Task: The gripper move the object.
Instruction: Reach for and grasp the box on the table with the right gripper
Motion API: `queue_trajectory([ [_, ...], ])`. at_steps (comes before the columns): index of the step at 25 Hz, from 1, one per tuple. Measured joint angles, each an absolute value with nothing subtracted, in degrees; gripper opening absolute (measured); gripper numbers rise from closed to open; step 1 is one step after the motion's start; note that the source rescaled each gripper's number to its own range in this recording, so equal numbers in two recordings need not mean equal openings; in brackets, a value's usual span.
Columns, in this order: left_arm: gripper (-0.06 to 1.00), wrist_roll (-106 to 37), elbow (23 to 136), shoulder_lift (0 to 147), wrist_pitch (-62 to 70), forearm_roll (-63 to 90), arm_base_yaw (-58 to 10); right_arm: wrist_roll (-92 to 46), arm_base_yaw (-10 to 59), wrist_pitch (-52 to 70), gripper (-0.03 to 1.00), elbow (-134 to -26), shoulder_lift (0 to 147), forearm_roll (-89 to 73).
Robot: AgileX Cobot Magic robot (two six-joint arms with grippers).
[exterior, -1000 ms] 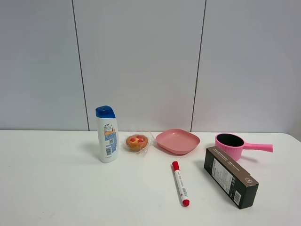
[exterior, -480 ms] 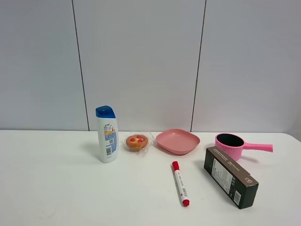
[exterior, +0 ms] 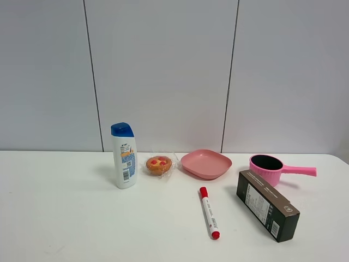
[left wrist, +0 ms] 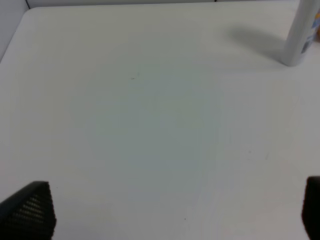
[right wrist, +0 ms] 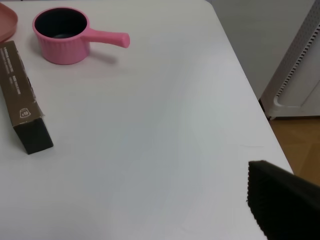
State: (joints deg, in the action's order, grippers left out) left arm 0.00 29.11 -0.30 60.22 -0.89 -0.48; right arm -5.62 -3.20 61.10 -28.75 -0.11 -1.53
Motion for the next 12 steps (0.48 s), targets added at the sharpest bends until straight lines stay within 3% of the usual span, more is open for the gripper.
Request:
queue_trajectory([
  [12, 1.00, 0.0, 29.1, -0.3, 60.2, -0.9, -0.5, -5.2, -3.2, 61.1, 1.00, -28.7, 0.8, -1.5],
])
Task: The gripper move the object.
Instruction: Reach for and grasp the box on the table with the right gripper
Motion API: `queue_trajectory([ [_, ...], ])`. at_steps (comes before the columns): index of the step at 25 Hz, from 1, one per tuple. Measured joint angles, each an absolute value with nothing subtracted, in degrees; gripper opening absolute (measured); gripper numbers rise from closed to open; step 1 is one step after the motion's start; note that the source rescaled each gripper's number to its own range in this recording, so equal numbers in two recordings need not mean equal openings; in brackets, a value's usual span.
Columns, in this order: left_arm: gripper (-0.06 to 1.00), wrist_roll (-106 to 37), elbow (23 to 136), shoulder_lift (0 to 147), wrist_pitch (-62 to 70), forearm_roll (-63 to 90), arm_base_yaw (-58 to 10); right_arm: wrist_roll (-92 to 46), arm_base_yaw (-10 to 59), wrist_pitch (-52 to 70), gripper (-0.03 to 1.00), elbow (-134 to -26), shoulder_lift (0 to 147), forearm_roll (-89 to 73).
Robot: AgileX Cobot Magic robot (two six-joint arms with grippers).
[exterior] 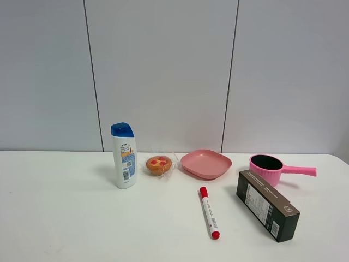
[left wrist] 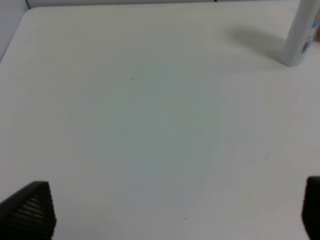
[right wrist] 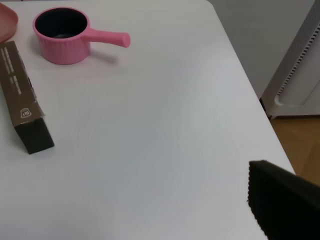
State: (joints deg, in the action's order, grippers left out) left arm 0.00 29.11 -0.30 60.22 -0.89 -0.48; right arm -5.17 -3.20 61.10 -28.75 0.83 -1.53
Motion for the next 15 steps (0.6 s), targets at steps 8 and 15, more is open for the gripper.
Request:
queue_trajectory([
  [8, 1.00, 0.0, 29.1, -0.3, 60.2, -0.9, -0.5, -4.4, -3.2, 60.7, 1.00, -39.5, 21.9, 0.6],
  [15, 1.00, 0.0, 29.1, -0.3, 60.2, -0.9, -0.5, -3.9, -3.2, 57.1, 1.00, -50.7, 47.0, 1.9],
])
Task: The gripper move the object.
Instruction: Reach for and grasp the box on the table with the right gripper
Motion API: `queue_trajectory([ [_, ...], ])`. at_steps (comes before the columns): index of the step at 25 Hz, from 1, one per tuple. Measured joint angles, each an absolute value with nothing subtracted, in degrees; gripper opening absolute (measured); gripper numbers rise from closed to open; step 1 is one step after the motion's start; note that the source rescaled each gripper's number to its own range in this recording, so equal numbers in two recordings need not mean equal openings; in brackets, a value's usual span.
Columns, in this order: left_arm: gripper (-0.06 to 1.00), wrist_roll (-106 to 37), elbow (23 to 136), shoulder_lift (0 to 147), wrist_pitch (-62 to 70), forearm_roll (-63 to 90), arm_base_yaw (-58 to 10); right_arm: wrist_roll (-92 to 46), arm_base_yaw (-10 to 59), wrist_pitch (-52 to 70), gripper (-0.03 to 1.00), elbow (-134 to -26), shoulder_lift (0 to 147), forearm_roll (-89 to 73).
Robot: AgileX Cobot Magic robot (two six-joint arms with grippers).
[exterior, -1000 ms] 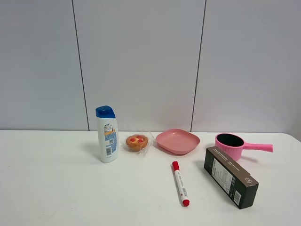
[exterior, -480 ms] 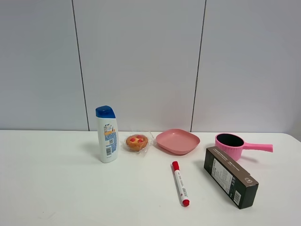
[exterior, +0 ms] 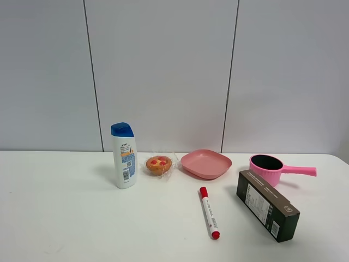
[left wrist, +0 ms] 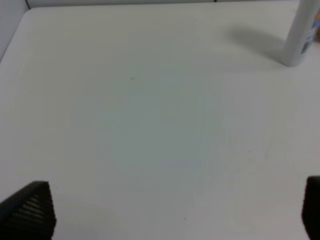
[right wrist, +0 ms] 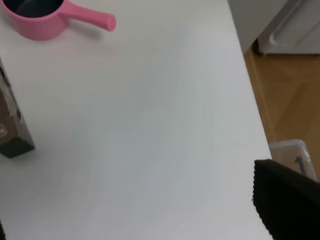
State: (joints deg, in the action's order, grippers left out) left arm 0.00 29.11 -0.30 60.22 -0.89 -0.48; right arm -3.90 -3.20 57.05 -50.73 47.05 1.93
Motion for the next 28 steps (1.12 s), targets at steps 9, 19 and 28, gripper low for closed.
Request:
queue_trajectory([
  [9, 1.00, 0.0, 29.1, -0.3, 60.2, -0.9, -0.5, -1.5, 5.1, 50.1, 1.00, -57.6, 74.5, 1.6],
  [19, 1.00, 0.0, 29.1, -0.3, 60.2, -0.9, -0.5, 5.6, 13.7, 47.9, 1.00, -69.1, 93.1, 0.0],
  [28, 1.00, 0.0, 29.1, -0.3, 60.2, -0.9, -0.5, 9.4, 14.6, 47.3, 1.00, -69.8, 100.4, 0.0],
])
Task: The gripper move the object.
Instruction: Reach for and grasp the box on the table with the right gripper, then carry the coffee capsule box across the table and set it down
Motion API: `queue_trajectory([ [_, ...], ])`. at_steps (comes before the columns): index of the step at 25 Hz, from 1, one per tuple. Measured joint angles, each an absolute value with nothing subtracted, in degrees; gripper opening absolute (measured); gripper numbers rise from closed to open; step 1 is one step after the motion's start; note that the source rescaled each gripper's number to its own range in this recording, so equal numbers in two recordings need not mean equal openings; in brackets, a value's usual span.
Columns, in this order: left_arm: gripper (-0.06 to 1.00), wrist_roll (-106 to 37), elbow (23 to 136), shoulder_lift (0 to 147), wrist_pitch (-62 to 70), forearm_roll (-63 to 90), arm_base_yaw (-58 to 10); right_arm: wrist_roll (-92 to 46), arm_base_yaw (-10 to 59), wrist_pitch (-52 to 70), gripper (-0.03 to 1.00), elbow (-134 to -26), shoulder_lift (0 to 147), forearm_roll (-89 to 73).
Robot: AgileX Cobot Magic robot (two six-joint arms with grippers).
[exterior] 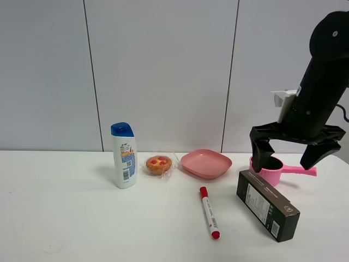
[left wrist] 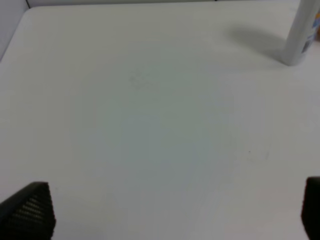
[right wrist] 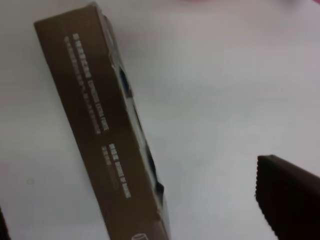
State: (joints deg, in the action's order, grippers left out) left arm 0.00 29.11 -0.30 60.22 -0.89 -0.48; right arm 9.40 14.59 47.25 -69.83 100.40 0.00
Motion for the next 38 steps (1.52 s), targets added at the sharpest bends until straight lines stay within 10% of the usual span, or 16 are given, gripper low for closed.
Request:
queue_trajectory([
  [25, 1.00, 0.0, 29.1, -0.3, 60.2, -0.9, -0.5, 12.4, 16.2, 38.7, 0.87, -69.9, 113.7, 3.3],
  [28, 1.00, 0.0, 29.1, -0.3, 60.2, -0.9, -0.5, 12.4, 16.3, 38.5, 0.69, -69.9, 113.7, 3.3],
  [33, 1.00, 0.0, 29.1, -0.3, 60.2, -0.9, -0.5, 13.9, 16.4, 40.2, 0.00, -69.9, 113.7, 3.3],
  [38, 1.00, 0.0, 29.1, -0.3, 60.2, -0.9, -0.5, 14.8, 18.0, 50.4, 0.02, -70.9, 108.9, 3.8],
])
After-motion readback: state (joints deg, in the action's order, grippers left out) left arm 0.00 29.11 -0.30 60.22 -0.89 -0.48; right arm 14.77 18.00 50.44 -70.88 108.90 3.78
